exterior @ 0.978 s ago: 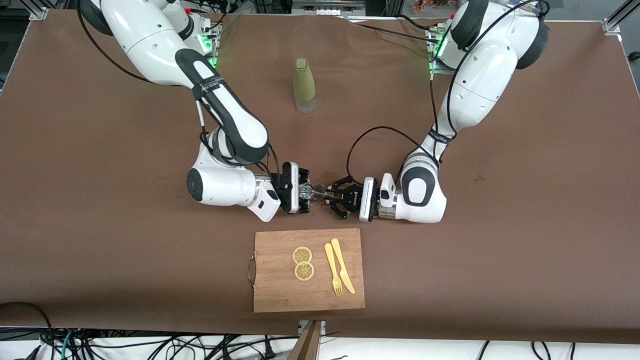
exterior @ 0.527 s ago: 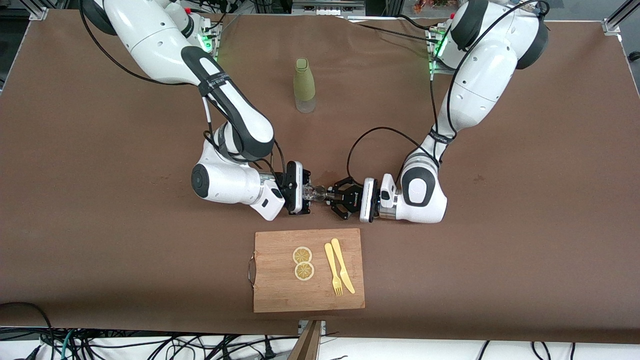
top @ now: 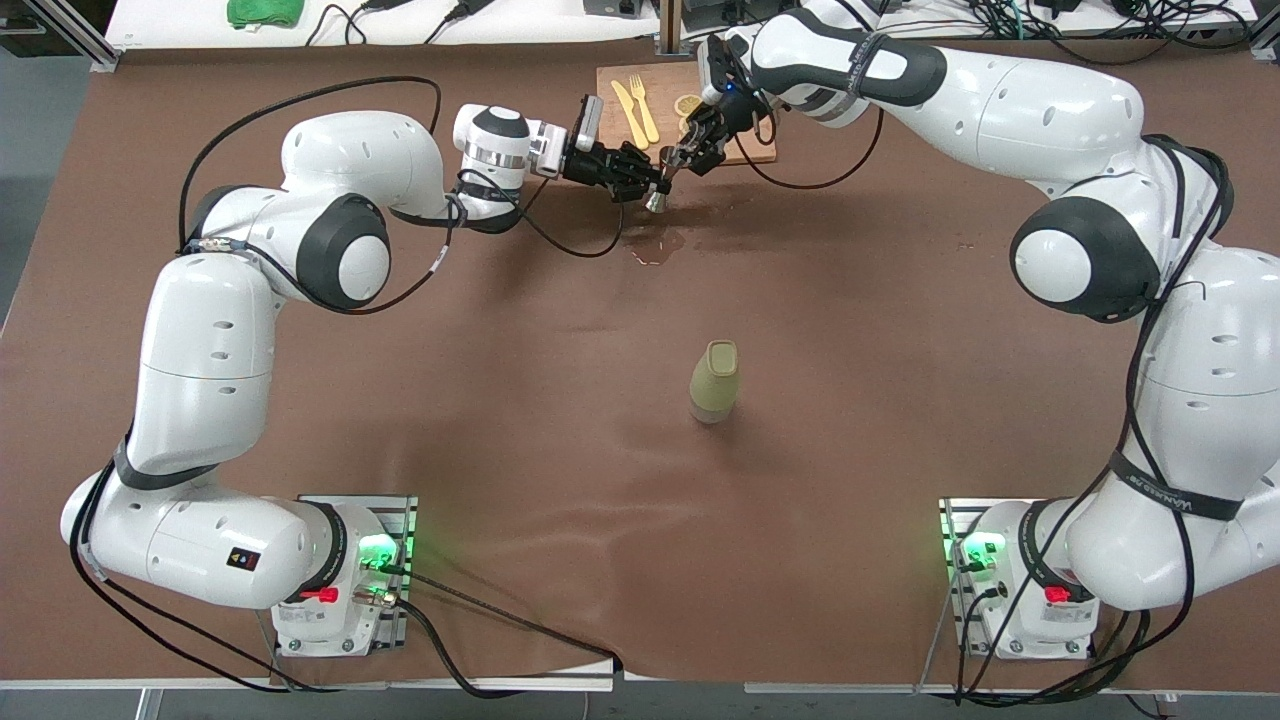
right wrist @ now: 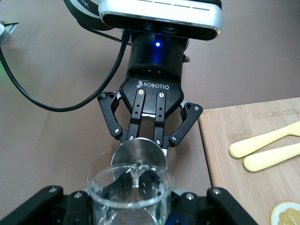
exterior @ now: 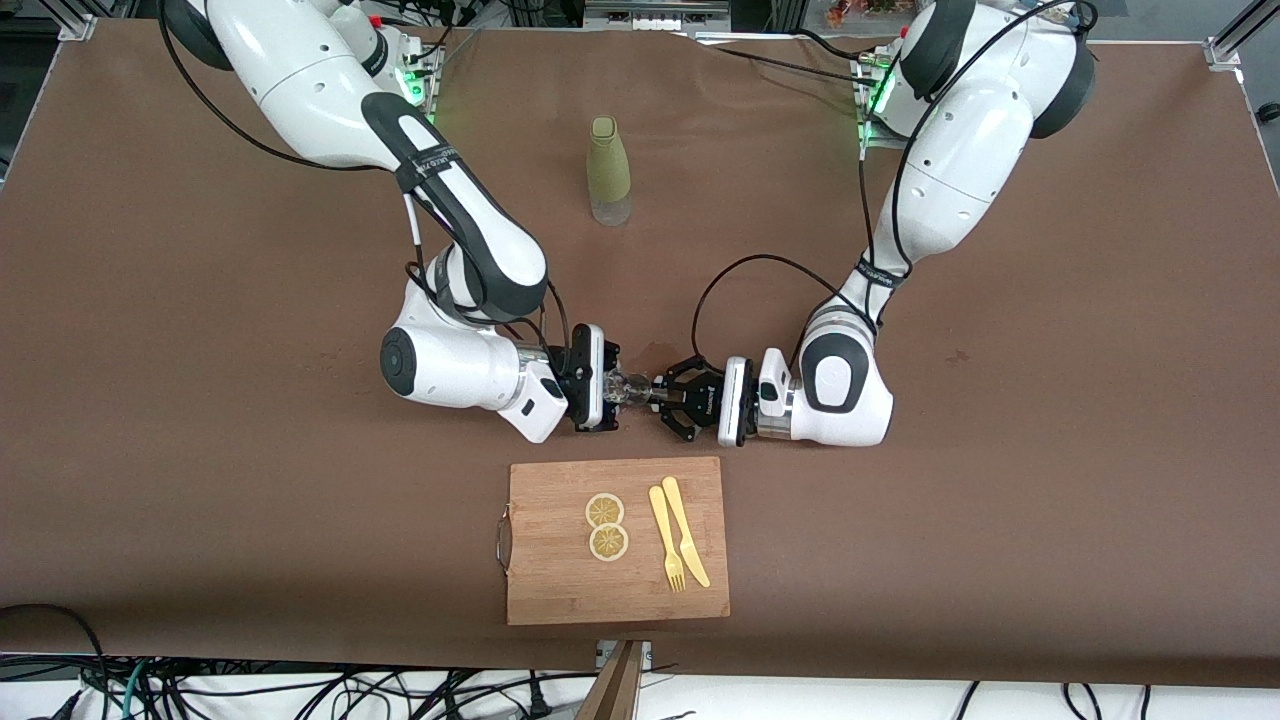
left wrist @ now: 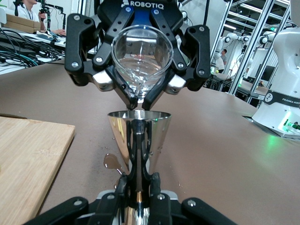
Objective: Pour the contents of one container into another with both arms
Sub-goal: 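Tilt the glass cup with the right gripper, pouring into the jigger, then draw the glass cup back with the right gripper while the left gripper withdraws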
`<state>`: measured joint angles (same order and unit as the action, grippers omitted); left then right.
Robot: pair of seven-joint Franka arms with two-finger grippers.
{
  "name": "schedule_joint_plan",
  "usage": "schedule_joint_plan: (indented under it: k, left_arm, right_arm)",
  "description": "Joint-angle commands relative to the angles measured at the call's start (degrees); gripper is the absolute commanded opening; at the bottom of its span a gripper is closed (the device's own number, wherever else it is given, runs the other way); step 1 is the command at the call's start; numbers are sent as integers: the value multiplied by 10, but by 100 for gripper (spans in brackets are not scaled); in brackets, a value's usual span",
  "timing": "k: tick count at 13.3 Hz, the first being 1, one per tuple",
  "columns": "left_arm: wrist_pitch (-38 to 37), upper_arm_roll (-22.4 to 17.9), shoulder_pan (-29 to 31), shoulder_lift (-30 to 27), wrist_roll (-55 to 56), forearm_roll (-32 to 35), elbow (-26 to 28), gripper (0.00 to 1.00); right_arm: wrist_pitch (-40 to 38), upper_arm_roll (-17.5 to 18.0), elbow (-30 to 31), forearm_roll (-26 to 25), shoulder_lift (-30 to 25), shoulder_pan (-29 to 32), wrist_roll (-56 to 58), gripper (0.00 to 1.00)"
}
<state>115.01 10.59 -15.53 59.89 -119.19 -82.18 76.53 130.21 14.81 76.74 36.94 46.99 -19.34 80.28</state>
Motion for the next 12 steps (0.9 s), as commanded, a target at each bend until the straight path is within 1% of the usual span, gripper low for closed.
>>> schedule_joint_plan:
  k: [1,4,8,10,12]
  left_arm:
    - [10,0,-11,8,4,-18,-21,0]
    - [9,0,-11,8,4,-18,-21,0]
    - [9,0,-10,8,4,-18,-21,0]
    - [9,0,-10,8,4,-18,-21,0]
    - [6,-1,-6,8,-3,-17,-21,0]
  right_arm:
    - [0,1,-9,6,-3,-1,-19,3]
    - [-3,1,-9,32,-3,2,-21,3]
    - [-6,1,-8,89,-3,12,-16,3]
    - [-25,1,-8,117,-3,26,-14,3]
    - [-58,2,-8,125,-3,48,-10,3]
